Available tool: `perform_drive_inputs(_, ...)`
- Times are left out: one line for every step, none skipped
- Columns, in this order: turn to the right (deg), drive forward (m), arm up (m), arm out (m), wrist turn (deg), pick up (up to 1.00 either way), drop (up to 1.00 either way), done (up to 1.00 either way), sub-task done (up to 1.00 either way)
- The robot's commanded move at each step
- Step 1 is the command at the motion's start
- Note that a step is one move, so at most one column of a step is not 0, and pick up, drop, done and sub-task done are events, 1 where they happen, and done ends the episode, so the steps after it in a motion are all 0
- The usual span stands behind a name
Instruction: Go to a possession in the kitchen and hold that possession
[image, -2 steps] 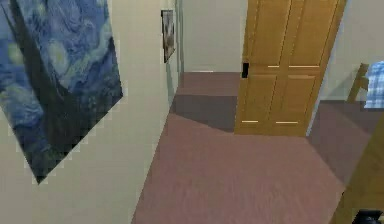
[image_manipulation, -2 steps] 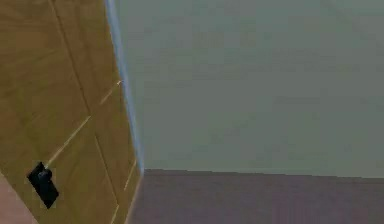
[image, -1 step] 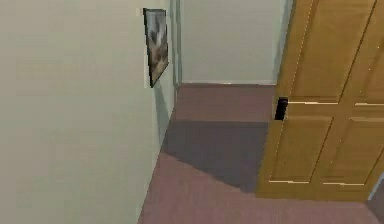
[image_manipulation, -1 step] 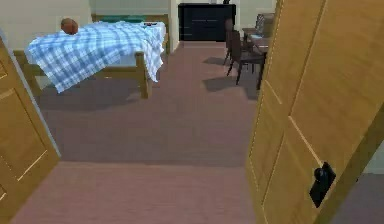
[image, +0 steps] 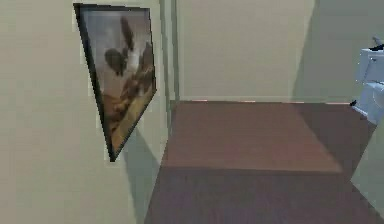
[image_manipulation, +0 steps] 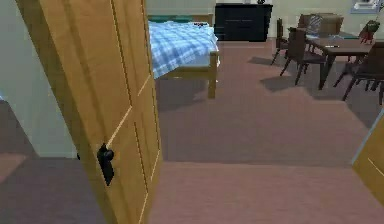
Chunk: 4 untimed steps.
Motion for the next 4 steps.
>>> perform_drive_inputs(0.0, 1.00, 0.00, 0.00, 0.0, 0.00, 0.00, 0.00, 0.00)
perform_drive_inputs(0.0, 1.00, 0.00, 0.00, 0.0, 0.00, 0.00, 0.00, 0.00)
perform_drive_inputs(9.0, 0.00, 0.00, 0.00, 0.0, 0.00, 0.00, 0.00, 0.00)
perform_drive_inputs(0.0, 0.40, 0.00, 0.00, 0.0, 0.00, 0.00, 0.00, 0.00)
